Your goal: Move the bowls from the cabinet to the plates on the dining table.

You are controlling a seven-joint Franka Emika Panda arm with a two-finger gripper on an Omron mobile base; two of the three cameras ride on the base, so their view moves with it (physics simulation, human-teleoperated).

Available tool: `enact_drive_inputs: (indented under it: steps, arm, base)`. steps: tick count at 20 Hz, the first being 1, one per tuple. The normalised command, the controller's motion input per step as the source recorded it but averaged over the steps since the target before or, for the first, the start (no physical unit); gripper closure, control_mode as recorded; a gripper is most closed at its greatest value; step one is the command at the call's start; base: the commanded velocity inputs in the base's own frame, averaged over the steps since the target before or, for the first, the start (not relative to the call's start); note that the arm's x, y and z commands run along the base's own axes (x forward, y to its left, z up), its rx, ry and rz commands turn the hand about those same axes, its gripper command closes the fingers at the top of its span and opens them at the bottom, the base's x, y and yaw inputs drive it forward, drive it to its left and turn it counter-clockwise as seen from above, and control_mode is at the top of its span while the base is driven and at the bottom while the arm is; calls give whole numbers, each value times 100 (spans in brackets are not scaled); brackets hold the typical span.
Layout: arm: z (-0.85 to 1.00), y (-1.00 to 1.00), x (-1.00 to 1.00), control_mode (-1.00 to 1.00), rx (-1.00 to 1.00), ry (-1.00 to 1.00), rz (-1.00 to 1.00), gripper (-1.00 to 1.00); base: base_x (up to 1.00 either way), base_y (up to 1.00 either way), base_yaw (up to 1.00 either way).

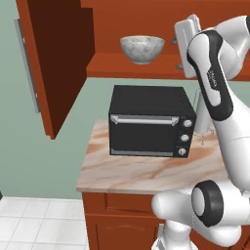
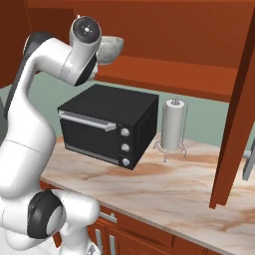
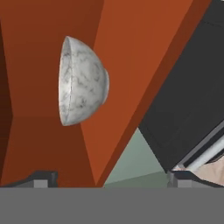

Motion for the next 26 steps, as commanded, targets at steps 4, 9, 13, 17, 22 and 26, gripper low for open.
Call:
enact_drive_inputs:
  steps: [4, 9, 13, 17, 22, 26]
  arm:
    - [1, 2, 14, -100, -1, -4, 0, -100]
    - [0, 1, 17, -100, -2, -3, 0, -100]
    - [0, 5, 18, -100, -2, -4, 0, -100]
    - [0, 6, 20, -100, -1, -4, 0, -100]
    - [0, 1, 19, -100, -1, -2, 0, -100]
    - [0, 0, 20, -100, -1, 0, 0, -100]
  base:
    - [0, 0, 0]
    - [0, 0, 0]
    - [0, 0, 0]
    - [0, 0, 0]
    - [0, 0, 0]
    - [0, 0, 0]
